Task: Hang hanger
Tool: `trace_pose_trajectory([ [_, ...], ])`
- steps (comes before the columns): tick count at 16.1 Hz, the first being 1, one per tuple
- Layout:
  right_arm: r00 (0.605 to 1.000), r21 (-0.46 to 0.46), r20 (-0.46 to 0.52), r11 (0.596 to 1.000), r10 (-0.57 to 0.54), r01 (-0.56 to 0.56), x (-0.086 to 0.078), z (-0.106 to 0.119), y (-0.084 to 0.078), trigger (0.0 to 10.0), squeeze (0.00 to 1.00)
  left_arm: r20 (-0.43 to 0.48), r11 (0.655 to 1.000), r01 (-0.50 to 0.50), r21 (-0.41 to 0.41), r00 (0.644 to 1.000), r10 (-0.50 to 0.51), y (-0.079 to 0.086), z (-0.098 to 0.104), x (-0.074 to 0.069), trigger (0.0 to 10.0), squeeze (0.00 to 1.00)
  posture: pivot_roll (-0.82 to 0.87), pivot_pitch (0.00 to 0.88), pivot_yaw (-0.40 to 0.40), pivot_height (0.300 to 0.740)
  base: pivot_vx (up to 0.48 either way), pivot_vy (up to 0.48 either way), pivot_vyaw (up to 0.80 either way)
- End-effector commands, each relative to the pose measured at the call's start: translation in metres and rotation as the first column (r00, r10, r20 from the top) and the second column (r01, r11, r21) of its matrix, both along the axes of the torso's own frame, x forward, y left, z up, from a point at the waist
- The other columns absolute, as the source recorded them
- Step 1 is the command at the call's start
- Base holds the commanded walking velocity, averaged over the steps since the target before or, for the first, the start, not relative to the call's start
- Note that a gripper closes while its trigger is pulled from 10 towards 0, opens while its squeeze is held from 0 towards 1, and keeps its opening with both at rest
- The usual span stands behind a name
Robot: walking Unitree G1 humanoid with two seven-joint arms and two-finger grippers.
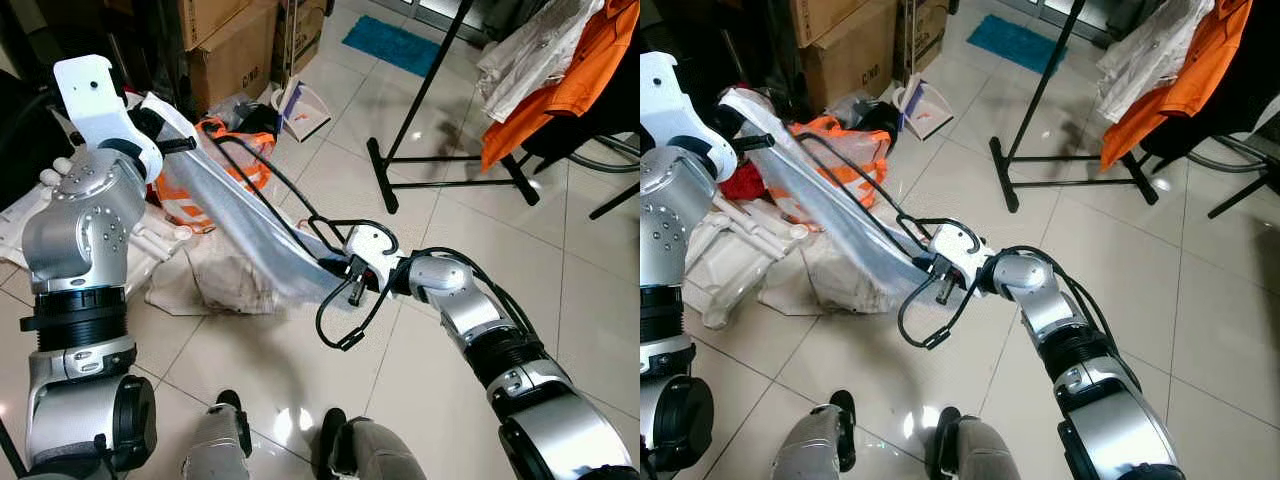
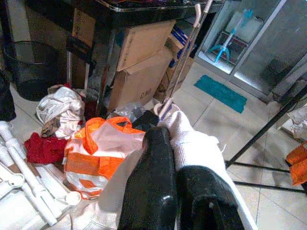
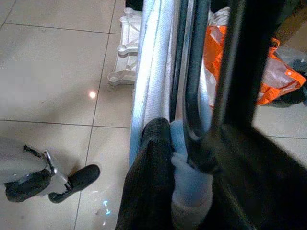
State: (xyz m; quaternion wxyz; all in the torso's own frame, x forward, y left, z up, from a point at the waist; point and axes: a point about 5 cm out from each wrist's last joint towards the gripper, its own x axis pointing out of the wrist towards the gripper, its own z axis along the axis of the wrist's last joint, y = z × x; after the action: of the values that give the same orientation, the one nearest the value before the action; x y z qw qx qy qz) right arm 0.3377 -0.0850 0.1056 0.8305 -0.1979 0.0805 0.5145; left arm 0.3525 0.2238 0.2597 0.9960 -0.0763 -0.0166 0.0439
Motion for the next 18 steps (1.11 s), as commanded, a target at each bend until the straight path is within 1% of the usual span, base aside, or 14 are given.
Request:
trace_pose_trajectory([
  [1,1.000,-0.021,-0.017,1.000,0.017,-0.018,-0.005,-0.007,-0.009,0.0,0.00,0.027,1.000,-0.013,0.004,1.000,0.013,0.000,0.006,0.001,10.0,0.00,0.03,0.202,-0.185,0.740,0.000,0.000,0.00],
  [5,0.998,-0.030,-0.017,0.998,0.060,-0.060,-0.009,-0.009,-0.009,0.0,0.00,0.019,0.999,-0.032,0.006,0.999,0.032,0.005,0.004,0.001,10.0,0.00,0.03,0.204,-0.188,0.740,0.000,0.000,0.00],
  [7,0.997,-0.030,-0.026,0.997,0.068,-0.069,-0.010,-0.010,-0.009,0.0,0.00,0.017,0.999,-0.033,0.006,0.999,0.033,0.004,0.003,0.001,10.0,0.00,0.03,0.206,-0.187,0.740,0.000,0.000,0.00],
  [10,0.997,-0.067,-0.028,0.995,0.075,-0.076,-0.012,-0.014,-0.011,0.0,0.00,0.026,1.000,-0.026,-0.004,0.999,0.026,0.002,0.007,0.002,10.0,0.00,0.03,0.208,-0.188,0.740,0.000,0.000,0.00],
  [13,0.996,-0.095,-0.034,0.991,0.088,-0.091,-0.014,-0.018,-0.012,0.0,0.00,0.059,0.999,-0.020,-0.047,0.998,0.023,0.002,0.017,0.001,10.0,0.00,0.03,0.209,-0.187,0.740,0.000,0.000,0.00],
  [15,0.995,-0.120,-0.037,0.988,0.096,-0.099,-0.015,-0.021,-0.013,0.0,0.00,0.114,0.994,-0.031,-0.103,0.993,0.043,0.004,0.031,-0.001,10.0,0.00,0.03,0.209,-0.186,0.740,0.000,0.000,0.00],
  [17,0.995,-0.135,-0.042,0.986,0.091,-0.096,-0.016,-0.024,-0.014,0.0,0.00,0.168,0.993,-0.024,-0.113,0.985,0.043,0.002,0.045,-0.004,10.0,0.00,0.03,0.211,-0.187,0.740,0.000,0.000,0.00],
  [18,0.995,-0.138,-0.043,0.986,0.090,-0.095,-0.016,-0.026,-0.014,0.0,0.00,0.177,0.994,-0.018,-0.108,0.984,0.037,0.001,0.048,-0.004,10.0,0.00,0.03,0.212,-0.187,0.740,0.000,0.000,0.00],
])
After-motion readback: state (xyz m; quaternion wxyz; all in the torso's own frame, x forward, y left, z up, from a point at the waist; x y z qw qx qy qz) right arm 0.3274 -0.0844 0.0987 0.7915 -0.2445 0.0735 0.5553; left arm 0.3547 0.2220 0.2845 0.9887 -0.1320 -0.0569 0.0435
